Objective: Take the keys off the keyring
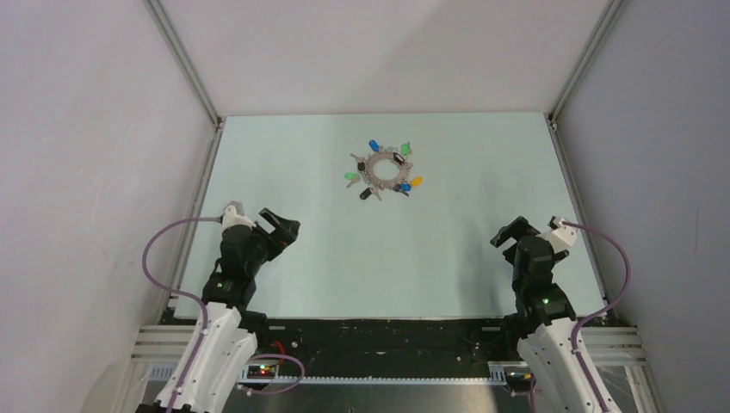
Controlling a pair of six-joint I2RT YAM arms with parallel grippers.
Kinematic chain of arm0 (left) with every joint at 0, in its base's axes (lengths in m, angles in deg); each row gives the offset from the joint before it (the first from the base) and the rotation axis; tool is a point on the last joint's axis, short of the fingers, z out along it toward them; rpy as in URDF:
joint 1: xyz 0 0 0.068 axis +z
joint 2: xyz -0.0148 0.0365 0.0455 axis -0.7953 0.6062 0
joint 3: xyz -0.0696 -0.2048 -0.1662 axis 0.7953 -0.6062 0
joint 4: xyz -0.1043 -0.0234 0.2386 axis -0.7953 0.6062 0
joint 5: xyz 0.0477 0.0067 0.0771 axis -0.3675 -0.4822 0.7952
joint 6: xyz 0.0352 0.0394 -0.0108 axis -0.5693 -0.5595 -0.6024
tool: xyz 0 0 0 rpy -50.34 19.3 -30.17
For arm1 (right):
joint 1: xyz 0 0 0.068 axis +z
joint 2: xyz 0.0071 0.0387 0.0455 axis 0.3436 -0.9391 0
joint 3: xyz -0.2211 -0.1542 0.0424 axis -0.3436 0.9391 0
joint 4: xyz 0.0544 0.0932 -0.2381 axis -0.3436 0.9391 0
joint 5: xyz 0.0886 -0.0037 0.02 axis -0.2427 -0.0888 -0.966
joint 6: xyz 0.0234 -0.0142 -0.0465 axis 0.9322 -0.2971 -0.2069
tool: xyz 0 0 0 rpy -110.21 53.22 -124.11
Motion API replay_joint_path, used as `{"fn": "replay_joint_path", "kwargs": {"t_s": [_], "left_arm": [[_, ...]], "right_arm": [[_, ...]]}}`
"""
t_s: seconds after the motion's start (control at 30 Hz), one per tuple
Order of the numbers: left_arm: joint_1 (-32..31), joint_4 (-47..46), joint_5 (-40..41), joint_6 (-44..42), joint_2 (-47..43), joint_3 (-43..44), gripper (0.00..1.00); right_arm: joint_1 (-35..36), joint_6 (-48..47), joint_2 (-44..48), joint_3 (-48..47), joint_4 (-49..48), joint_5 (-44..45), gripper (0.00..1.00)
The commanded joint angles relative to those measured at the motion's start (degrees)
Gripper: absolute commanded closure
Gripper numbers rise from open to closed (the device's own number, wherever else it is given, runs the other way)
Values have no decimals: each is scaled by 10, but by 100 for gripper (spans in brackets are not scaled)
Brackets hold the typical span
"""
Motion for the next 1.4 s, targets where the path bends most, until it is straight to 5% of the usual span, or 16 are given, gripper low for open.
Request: {"fn": "replay_joint_path", "kwargs": {"t_s": [0.0,0.3,0.5,0.63,0.87,1.03,1.17,1.37], "left_arm": [[2,-11,-19,-1,29,42,2],[-3,-23,-44,-55,41,60,2],[-152,-34,45,-91,70,112,2],[-230,-36,99,-101,185,165,2],[-318,-45,258,-205,412,320,18],[-325,-46,229,-243,566,432,21],[-324,-44,195,-266,672,523,36],[-319,-22,157,-269,796,653,39]], "right_arm": [[-2,24,8,5,-2,17,0],[-3,50,6,2,12,47,0],[-11,27,-6,3,-8,8,0],[-10,26,-8,0,-3,-3,0],[-10,16,-18,-1,-14,-18,0],[-10,15,-37,-8,-17,-23,3],[-10,14,-36,-7,-18,-31,3],[-10,13,-35,-7,-17,-32,3]]}}
